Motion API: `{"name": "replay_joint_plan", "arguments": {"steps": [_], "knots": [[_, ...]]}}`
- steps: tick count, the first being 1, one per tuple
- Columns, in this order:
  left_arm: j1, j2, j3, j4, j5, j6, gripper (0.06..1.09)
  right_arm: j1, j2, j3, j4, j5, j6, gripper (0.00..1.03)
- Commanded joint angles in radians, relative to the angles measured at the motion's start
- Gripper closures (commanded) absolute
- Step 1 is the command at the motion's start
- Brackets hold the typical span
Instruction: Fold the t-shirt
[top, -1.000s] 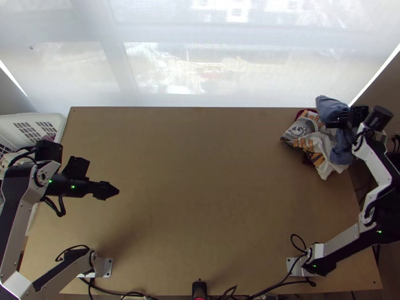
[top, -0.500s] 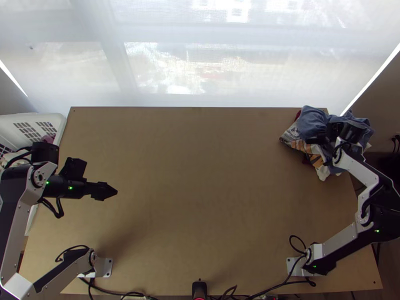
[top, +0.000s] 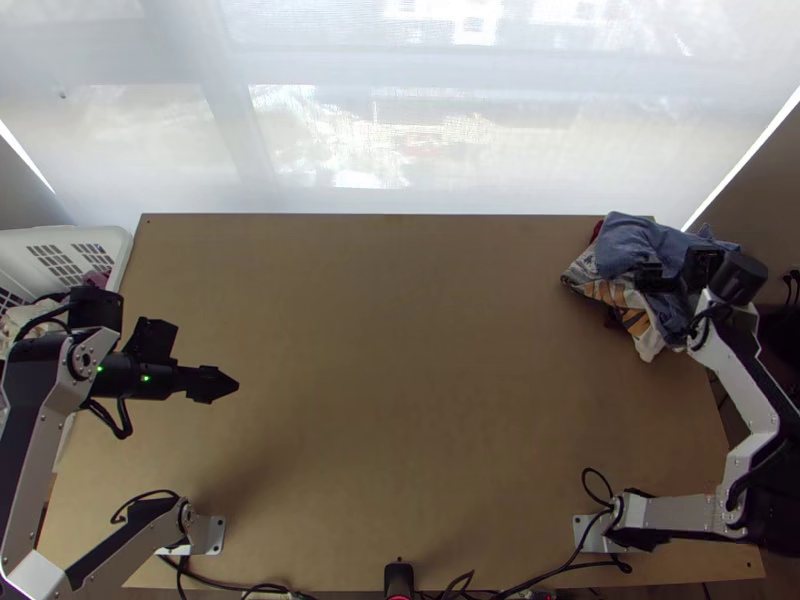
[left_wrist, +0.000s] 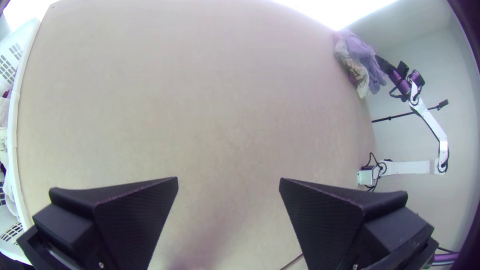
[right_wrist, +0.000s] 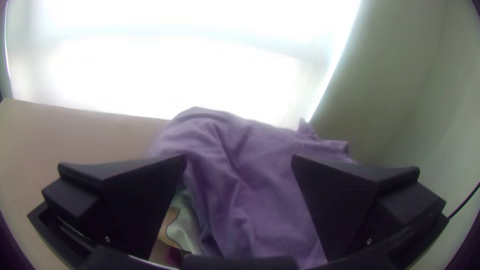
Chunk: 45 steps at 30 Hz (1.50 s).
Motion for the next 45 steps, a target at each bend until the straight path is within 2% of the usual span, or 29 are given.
{"name": "replay_joint_plan", "arguments": {"steps": [1,4,8,13,23,32,36,42,45], "knots": [[-0.003,-0.033,-0.034,0.003,0.006,-0.014,0.10,0.033,-0.148,0.058,-0.045,-0.017,0.009,0.04],[-0.003,-0.049,-0.050,0.003,0.007,-0.025,0.10,0.065,-0.075,0.107,-0.028,-0.014,0.012,0.05],[-0.008,-0.080,-0.066,0.000,0.006,-0.046,0.10,0.083,0.126,0.139,0.015,0.007,0.021,0.05],[0.009,-0.132,-0.063,-0.043,0.001,-0.054,0.10,0.069,0.286,0.093,0.081,0.010,0.023,0.05],[0.019,-0.260,-0.067,-0.120,-0.006,-0.117,0.10,0.016,0.404,0.062,0.101,0.010,0.012,0.05],[0.075,-0.307,-0.067,-0.061,-0.006,-0.126,0.10,-0.026,0.137,0.050,0.093,-0.045,0.029,0.05],[0.126,-0.329,-0.087,-0.002,-0.029,-0.132,0.10,-0.010,-0.006,0.084,0.047,-0.065,0.070,0.05],[0.210,-0.401,-0.141,0.077,-0.034,-0.172,0.10,0.135,-0.256,0.025,-0.011,-0.072,0.138,0.05],[0.216,-0.456,-0.170,0.106,-0.094,-0.164,0.10,0.267,-0.385,-0.062,-0.044,-0.079,0.069,0.05]]}}
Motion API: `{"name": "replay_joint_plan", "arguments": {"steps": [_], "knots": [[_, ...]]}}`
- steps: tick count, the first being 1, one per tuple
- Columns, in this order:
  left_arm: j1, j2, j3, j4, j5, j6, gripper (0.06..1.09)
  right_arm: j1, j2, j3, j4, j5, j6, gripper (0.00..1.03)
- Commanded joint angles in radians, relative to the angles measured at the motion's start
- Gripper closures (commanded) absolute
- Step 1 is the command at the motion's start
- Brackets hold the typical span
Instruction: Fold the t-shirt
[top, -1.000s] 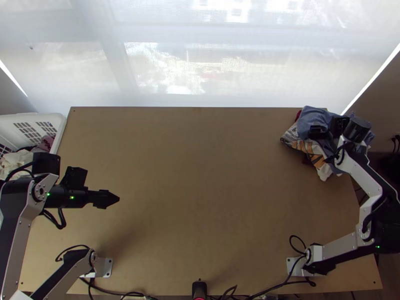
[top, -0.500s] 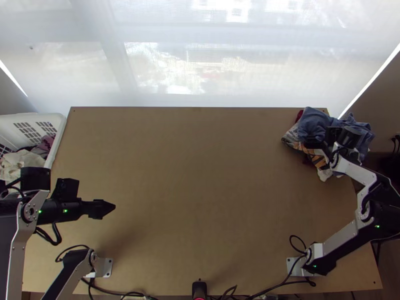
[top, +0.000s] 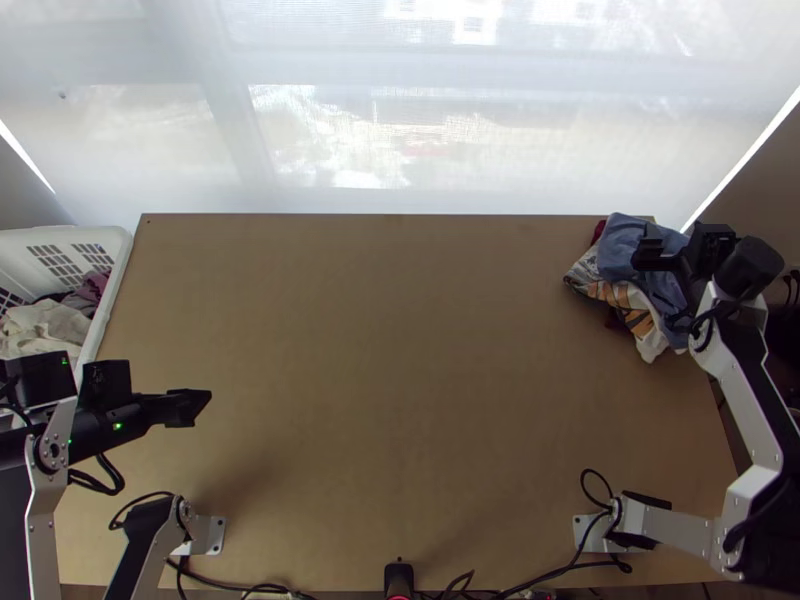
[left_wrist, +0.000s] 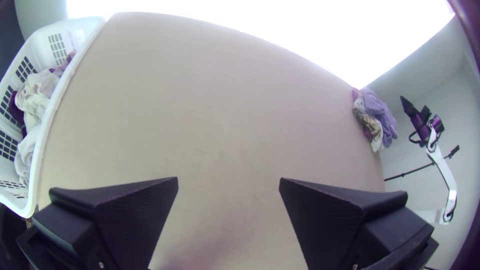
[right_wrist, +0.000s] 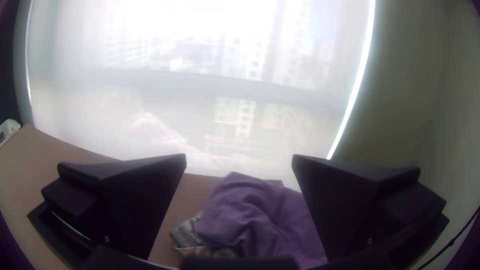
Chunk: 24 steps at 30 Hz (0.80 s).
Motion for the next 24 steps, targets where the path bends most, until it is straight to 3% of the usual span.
{"name": "replay_joint_plan", "arguments": {"steps": [1,2,4,6,8,10,13,17,19,22,24], "knots": [[0.052,-0.113,-0.060,0.088,-0.079,-0.009,0.10,0.229,-0.307,-0.136,-0.072,-0.012,-0.030,0.05],[0.054,-0.141,-0.069,0.113,-0.108,-0.015,0.10,0.262,-0.356,-0.176,-0.072,0.011,-0.010,0.05],[0.057,-0.176,-0.089,0.150,-0.143,-0.042,0.10,0.313,-0.451,-0.272,0.012,0.075,0.151,0.05],[0.057,-0.206,-0.103,0.162,-0.157,-0.039,0.10,0.350,-0.566,-0.390,0.089,0.124,0.193,0.05],[0.057,-0.244,-0.111,0.194,-0.192,-0.033,0.10,0.417,-0.676,-0.490,0.107,0.158,0.181,0.05],[0.059,-0.308,-0.129,0.268,-0.244,-0.015,0.10,0.499,-0.790,-0.573,0.078,0.210,0.055,0.05],[0.063,-0.423,-0.211,0.389,-0.287,0.042,0.10,0.646,-0.976,-0.703,0.057,0.365,-0.062,0.05],[0.115,-0.606,-0.336,0.509,-0.296,0.059,0.10,0.663,-1.358,-0.871,0.097,0.445,0.006,0.05],[0.190,-0.706,-0.408,0.544,-0.296,0.045,0.10,0.658,-1.353,-0.857,0.057,0.497,0.027,0.05],[0.212,-0.676,-0.427,0.593,-0.296,-0.002,0.10,0.663,-1.351,-0.869,0.057,0.499,0.038,0.05],[0.209,-0.704,-0.491,0.705,-0.296,-0.047,0.10,0.666,-1.351,-0.868,-0.040,0.499,0.082,0.05]]}}
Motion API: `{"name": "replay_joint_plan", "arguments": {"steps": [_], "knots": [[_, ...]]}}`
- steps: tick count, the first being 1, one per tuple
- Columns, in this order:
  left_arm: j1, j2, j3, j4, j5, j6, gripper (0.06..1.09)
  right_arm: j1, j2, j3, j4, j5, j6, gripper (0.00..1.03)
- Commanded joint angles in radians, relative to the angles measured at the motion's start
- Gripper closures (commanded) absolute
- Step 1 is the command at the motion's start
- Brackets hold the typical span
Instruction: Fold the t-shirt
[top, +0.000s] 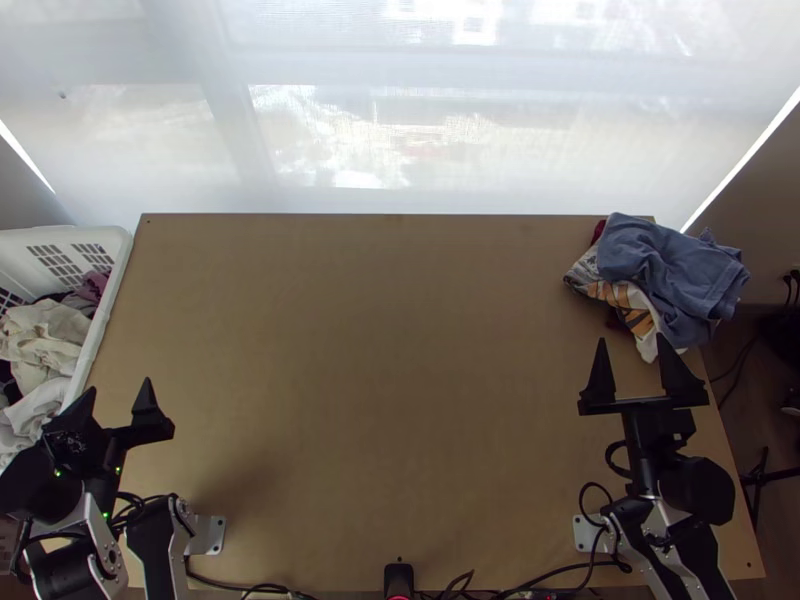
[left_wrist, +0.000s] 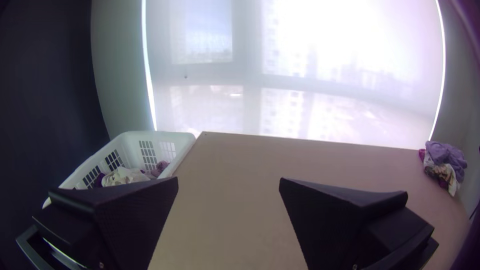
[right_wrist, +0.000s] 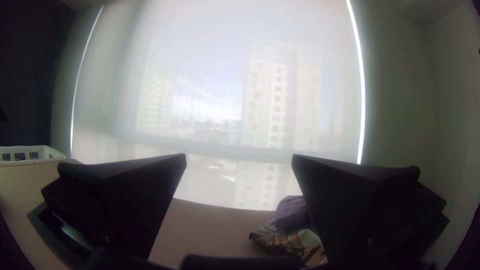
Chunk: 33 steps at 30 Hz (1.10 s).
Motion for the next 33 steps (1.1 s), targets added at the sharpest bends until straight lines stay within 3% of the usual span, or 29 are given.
{"name": "replay_joint_plan", "arguments": {"steps": [1,5,10,33], "knots": [[0.052,-0.119,-0.179,0.234,-0.011,-0.069,0.10,0.047,-0.141,-0.085,-0.161,0.060,0.097,0.05],[-0.005,-0.115,-0.326,0.299,0.022,-0.080,0.10,0.045,-0.139,-0.087,-0.456,0.060,0.189,0.05],[-0.009,-0.115,-0.377,0.205,0.018,-0.030,0.10,0.041,-0.139,-0.089,-0.467,0.060,0.216,0.05],[0.015,-0.115,-0.377,0.201,0.016,-0.008,0.10,0.041,-0.138,-0.089,-0.467,0.060,0.216,0.05]]}}
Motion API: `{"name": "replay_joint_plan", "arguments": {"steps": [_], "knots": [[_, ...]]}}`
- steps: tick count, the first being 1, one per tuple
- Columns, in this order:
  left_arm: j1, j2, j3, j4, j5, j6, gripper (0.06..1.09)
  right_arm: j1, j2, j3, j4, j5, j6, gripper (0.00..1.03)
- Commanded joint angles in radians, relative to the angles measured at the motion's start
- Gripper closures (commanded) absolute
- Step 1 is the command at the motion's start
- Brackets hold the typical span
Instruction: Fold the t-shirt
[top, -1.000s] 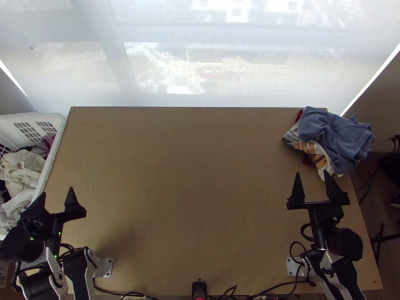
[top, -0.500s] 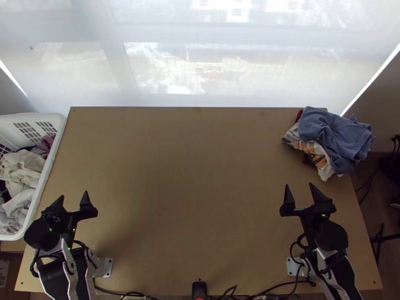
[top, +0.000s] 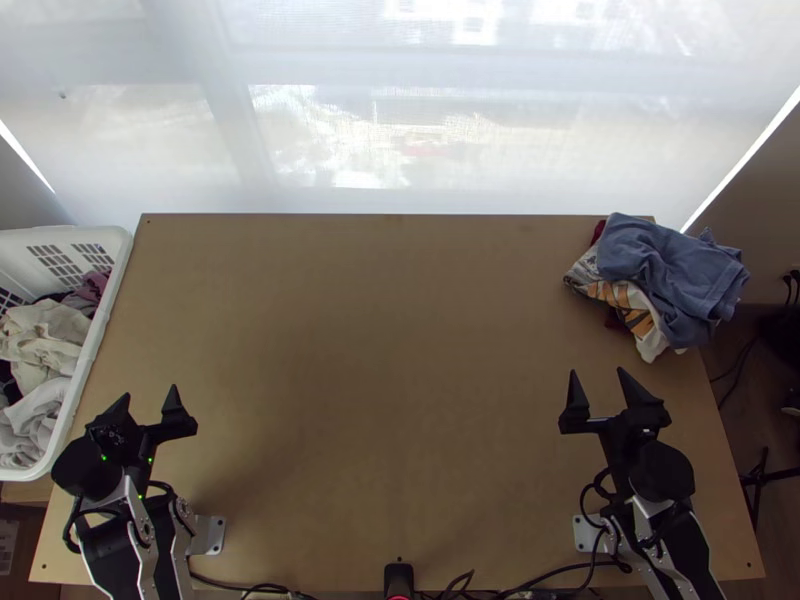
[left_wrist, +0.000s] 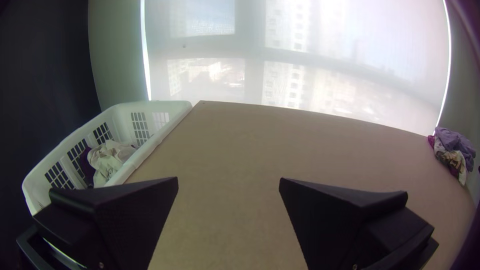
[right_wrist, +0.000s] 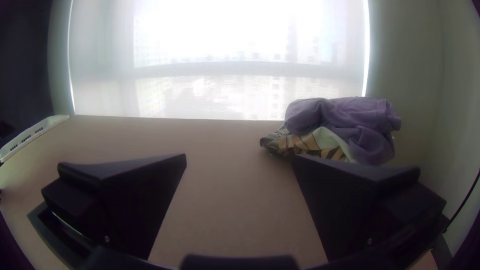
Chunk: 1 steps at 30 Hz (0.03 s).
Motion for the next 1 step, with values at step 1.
{"name": "replay_joint_plan", "arguments": {"steps": [1], "knots": [[0.002,0.000,-0.001,-0.001,0.000,0.003,0.10,0.000,0.000,0.000,-0.001,0.001,0.001,0.05]]}}
